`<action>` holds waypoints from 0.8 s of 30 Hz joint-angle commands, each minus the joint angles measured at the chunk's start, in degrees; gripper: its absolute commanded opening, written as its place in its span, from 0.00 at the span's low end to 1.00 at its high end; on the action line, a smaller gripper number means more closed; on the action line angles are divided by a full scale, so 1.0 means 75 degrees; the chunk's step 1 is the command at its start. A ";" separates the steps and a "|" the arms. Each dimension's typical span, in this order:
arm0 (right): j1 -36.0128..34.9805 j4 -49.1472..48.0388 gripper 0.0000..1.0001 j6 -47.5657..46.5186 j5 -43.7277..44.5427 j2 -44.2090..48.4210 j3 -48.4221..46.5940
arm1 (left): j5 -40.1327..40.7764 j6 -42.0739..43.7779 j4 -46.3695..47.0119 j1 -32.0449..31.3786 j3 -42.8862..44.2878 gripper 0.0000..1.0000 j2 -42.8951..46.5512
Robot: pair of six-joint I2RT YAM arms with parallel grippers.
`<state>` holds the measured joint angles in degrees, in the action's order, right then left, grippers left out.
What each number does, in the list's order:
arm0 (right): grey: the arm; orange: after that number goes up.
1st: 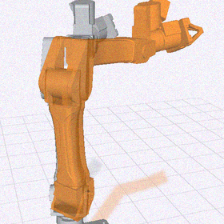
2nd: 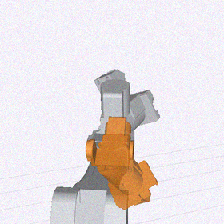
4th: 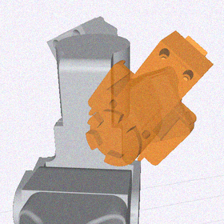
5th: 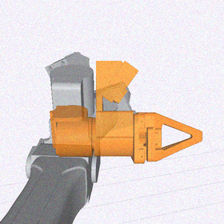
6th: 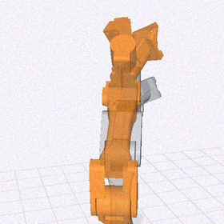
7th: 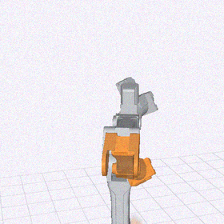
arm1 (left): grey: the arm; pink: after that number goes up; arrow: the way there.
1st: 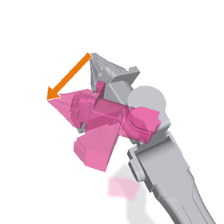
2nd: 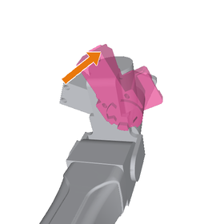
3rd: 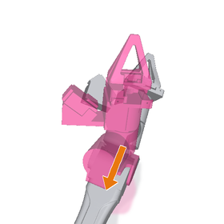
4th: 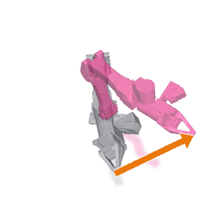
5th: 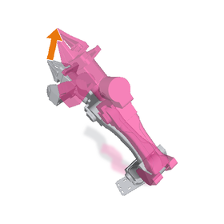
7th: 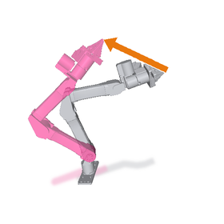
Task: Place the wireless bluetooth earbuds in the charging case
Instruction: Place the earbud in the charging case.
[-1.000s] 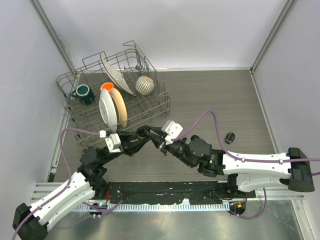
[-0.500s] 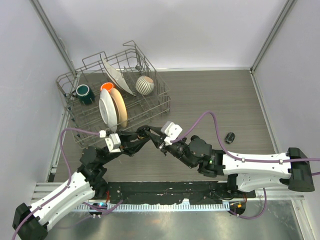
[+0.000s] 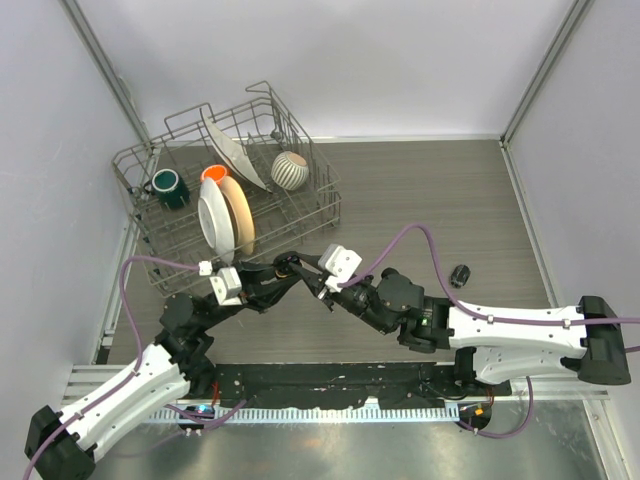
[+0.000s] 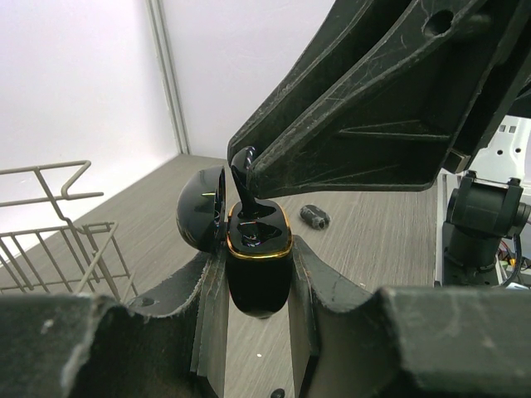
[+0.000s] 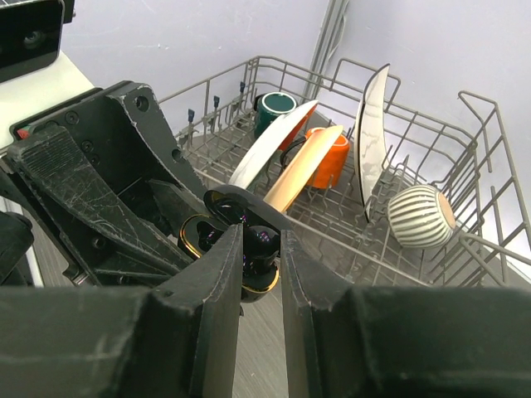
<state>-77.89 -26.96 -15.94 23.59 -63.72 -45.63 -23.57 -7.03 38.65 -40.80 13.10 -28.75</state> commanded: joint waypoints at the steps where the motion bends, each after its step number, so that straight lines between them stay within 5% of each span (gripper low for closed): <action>1: -0.0010 0.0700 0.01 0.0204 -0.0310 0.0153 -0.0303 | 0.0190 0.0081 0.0647 0.0002 0.0175 0.00 0.0095; 24: 0.0002 0.1591 0.05 0.0321 -0.0380 0.0130 -0.0619 | 0.0307 0.0046 0.0717 0.0002 0.0105 0.00 0.0236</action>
<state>-77.62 -17.93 -13.37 21.04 -62.13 -47.83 -23.29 -7.07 38.70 -40.88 13.02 -28.32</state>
